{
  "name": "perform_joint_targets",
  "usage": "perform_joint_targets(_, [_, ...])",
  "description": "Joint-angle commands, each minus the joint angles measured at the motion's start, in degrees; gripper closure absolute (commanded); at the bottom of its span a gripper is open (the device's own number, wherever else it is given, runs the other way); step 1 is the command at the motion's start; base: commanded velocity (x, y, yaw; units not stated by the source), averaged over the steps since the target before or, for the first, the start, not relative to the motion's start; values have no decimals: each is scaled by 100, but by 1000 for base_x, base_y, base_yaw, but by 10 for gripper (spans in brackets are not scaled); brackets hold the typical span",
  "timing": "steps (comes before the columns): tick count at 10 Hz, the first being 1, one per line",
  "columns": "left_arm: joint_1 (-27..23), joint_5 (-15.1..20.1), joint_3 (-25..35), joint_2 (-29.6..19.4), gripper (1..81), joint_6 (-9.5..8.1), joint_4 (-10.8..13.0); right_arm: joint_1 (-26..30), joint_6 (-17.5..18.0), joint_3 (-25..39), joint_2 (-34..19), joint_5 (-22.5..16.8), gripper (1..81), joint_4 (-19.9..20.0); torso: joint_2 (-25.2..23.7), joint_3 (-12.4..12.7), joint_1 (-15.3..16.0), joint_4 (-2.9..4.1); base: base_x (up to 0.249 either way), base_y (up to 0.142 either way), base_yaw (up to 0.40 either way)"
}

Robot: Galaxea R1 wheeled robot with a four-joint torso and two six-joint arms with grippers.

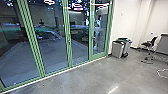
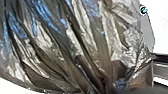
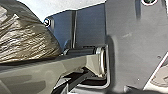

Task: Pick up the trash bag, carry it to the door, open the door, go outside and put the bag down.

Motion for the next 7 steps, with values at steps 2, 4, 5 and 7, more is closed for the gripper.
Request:
perform_joint_targets(2, [-308, 491, 5, -26, 811, 7, -1, 261, -32, 55, 64, -347, 10, -43, 0, 0, 0, 0, 160, -66, 0])
perform_joint_targets(4, [-308, 491, 4, -26, 811, 7, -1, 261, -32, 55, 64, -347, 10, -43, 0, 0, 0, 0, 160, -73, 0])
perform_joint_targets(5, [-308, 491, -4, -26, 811, 7, -1, 270, -32, 55, 64, -347, 10, -43, 0, 0, 2, 0, 161, -73, 0])
perform_joint_targets(7, [-308, 491, -4, -35, 811, 7, -10, 270, -32, 55, 64, -347, 10, -43, 0, 0, 0, 0, 162, -74, 0])
